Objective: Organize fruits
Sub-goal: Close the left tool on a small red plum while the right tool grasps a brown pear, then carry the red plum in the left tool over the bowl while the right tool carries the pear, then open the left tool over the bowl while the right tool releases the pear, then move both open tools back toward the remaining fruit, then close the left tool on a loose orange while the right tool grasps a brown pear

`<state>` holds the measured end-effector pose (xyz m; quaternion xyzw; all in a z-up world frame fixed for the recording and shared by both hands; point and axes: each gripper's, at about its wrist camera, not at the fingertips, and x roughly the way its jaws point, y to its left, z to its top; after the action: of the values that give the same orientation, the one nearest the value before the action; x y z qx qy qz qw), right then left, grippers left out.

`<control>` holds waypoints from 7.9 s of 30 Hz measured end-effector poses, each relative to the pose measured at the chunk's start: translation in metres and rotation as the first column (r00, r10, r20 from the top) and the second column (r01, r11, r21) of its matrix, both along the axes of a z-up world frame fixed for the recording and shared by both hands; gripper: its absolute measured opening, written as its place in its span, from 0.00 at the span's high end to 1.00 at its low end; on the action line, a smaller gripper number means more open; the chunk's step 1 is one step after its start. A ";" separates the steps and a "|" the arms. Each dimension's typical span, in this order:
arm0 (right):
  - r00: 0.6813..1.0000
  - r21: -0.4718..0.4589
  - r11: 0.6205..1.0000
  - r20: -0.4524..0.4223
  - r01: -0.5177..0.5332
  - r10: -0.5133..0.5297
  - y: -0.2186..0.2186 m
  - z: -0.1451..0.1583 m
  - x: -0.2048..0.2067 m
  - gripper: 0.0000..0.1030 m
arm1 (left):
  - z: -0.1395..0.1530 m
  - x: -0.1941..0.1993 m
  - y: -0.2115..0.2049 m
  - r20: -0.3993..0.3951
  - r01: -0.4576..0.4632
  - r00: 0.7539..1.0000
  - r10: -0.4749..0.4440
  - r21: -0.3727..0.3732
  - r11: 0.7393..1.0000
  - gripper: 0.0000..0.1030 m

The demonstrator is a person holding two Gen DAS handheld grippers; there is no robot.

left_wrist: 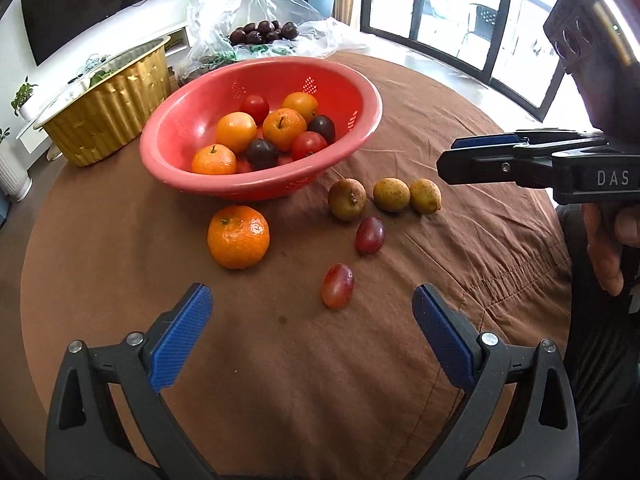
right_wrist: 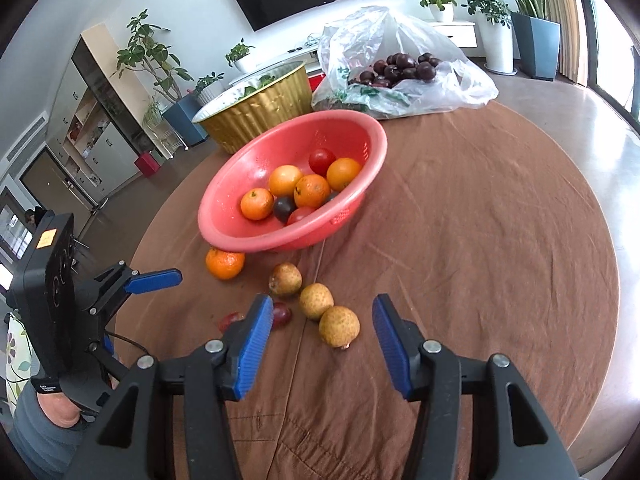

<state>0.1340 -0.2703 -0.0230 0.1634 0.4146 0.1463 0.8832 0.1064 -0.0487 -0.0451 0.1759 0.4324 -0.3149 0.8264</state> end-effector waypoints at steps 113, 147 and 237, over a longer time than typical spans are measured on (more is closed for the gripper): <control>0.994 -0.184 0.977 -0.031 -0.104 0.100 0.043 0.016 0.141 0.72 | 0.017 0.121 -0.021 -0.009 -0.135 0.991 0.135 -0.111 0.985 0.84; 0.997 -0.178 0.982 0.039 -0.063 0.071 0.033 0.033 0.114 0.63 | 0.033 0.100 -0.016 0.047 -0.153 0.986 0.160 -0.130 0.980 0.25; 0.993 -0.119 0.986 -0.034 -0.117 0.114 0.034 -0.023 0.029 0.75 | -0.001 0.055 0.040 -0.070 -0.162 0.986 0.153 -0.145 0.976 0.64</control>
<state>0.1632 -0.2361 -0.0458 0.0875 0.4434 0.1696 0.8758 0.1619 -0.0085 -0.0461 0.0689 0.4441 -0.2851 0.8467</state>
